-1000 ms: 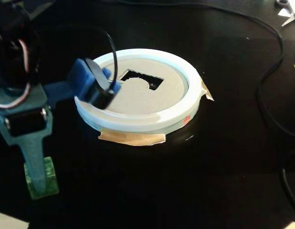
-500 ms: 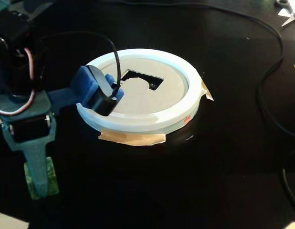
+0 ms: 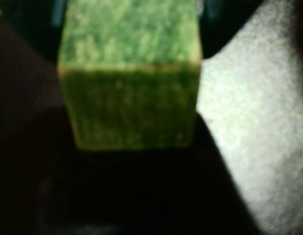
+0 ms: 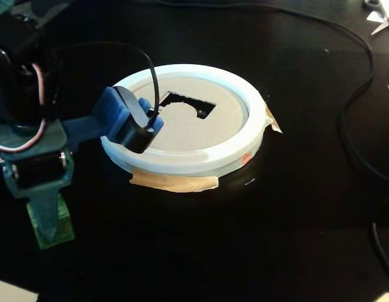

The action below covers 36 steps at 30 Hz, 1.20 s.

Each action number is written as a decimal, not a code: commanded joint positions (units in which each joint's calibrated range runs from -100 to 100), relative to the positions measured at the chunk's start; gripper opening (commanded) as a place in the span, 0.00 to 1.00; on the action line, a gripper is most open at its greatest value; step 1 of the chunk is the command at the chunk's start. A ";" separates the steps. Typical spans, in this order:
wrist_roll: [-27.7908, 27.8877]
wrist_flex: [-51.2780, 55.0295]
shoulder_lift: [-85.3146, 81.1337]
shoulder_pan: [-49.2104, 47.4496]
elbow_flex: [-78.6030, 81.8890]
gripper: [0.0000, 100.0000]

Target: Pick up the square block and drop it in corresponding square shaped hole

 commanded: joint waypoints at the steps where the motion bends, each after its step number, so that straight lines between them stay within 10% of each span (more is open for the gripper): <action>1: 0.00 -1.04 -1.19 0.72 -4.81 0.37; 19: 0.10 0.96 -9.43 -0.77 -4.72 0.31; 36: -0.63 9.59 -27.16 -28.12 -17.01 0.32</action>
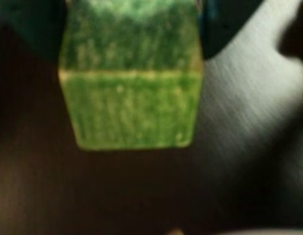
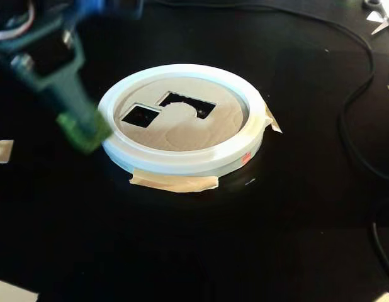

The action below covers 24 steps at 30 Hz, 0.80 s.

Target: Pick up the square block and drop it in corresponding square shaped hole

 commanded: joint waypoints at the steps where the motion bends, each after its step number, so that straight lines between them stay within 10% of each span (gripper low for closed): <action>1: -0.44 0.48 -1.93 -6.71 -10.60 0.32; 24: -3.27 -18.39 28.08 -26.31 -16.07 0.33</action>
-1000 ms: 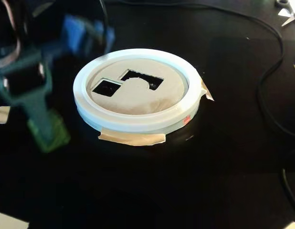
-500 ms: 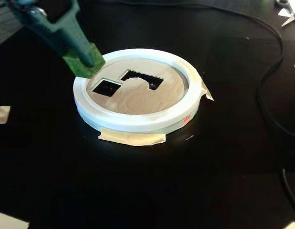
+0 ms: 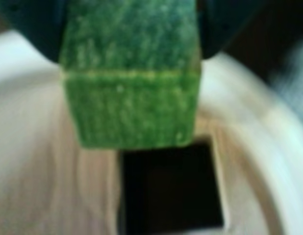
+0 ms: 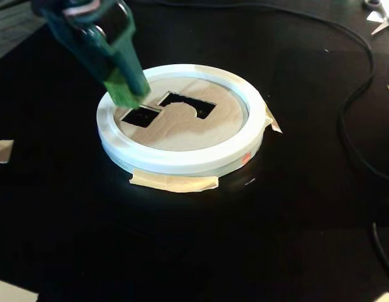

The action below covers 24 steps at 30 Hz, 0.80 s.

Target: Pick up the square block and drop it in corresponding square shaped hole

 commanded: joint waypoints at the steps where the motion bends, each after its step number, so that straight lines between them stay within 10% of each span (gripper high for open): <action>1: -0.39 -5.98 3.47 -1.24 -5.04 0.33; 19: -1.86 -9.99 10.72 -6.48 -5.04 0.34; 24: -1.56 -9.09 10.19 -6.48 -4.95 0.72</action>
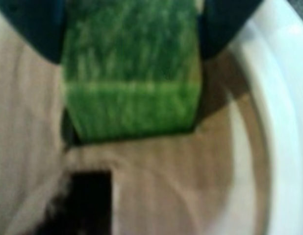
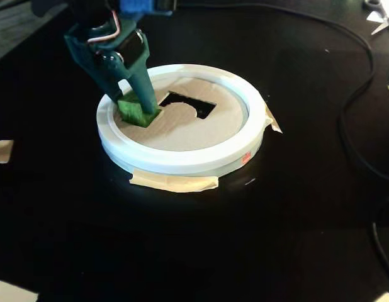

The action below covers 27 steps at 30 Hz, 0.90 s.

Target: Pick up the square block and drop it in corresponding square shaped hole

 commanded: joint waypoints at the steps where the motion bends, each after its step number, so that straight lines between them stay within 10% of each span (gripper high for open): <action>1: -0.05 -0.55 -1.50 -1.49 -4.58 0.85; 18: 2.78 19.12 -22.72 1.51 -3.86 0.91; 27: 11.87 26.34 -37.50 24.11 4.52 0.91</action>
